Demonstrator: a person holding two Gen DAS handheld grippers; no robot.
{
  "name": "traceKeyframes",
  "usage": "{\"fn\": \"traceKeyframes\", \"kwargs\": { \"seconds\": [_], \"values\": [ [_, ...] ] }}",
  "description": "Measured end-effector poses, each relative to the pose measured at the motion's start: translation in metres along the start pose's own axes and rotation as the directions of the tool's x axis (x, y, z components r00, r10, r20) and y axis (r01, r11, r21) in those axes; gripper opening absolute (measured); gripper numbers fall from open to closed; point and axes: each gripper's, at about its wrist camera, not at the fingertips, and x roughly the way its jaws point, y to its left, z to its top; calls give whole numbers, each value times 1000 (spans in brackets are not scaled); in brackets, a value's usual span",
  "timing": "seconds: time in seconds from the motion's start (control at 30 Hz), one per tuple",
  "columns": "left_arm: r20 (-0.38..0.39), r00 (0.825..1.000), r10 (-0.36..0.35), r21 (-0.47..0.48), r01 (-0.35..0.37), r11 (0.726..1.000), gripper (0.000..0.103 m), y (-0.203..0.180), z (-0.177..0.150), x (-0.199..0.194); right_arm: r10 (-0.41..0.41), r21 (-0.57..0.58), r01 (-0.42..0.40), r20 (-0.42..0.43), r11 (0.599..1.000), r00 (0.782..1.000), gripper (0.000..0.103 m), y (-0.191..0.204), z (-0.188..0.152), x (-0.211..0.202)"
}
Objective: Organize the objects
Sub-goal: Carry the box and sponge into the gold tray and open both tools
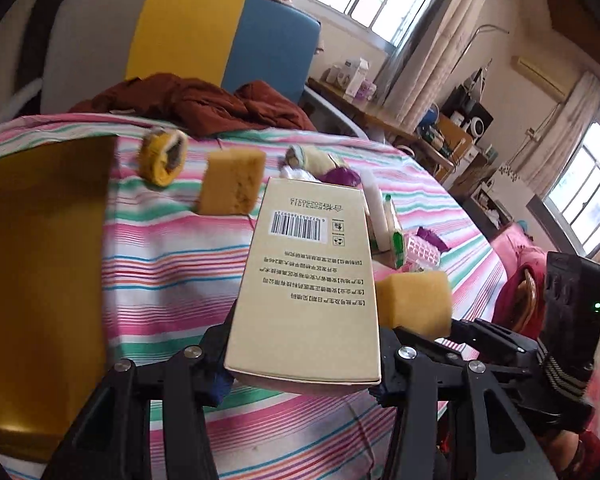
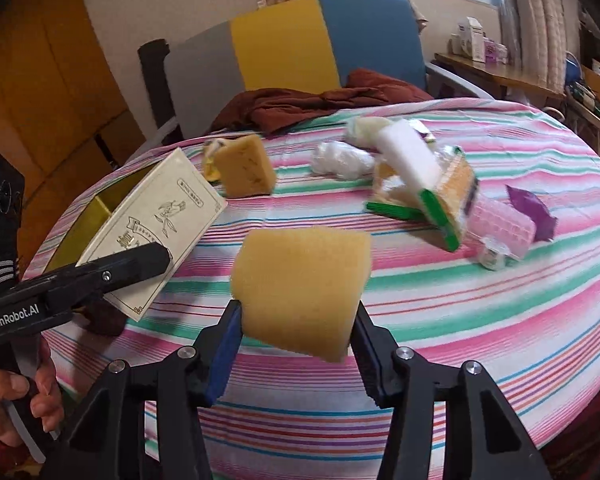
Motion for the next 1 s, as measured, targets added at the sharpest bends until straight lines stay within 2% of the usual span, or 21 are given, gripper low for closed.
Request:
{"fn": "traceKeyframes", "kwargs": {
  "seconds": [0.23,0.47,0.7,0.83,1.0],
  "values": [
    [66,996,62,-92,-56,994,52,50,5,-46,77,-97,-76,8,992,997,53,57,21,8],
    [100,975,197,-175,-178,968,52,121,23,-82,168,-209,-167,-14,963,986,53,128,61,30],
    [34,940,340,-239,-323,916,50,206,49,-86,234,-234,-258,-124,937,964,53,198,104,84],
    [-25,930,366,-288,-357,889,50,248,61,-77,248,-207,-290,-209,934,946,53,227,120,130],
    [-77,911,405,-304,-408,861,50,278,68,-68,226,-183,-281,-276,942,934,53,249,129,179]
  ]
}}
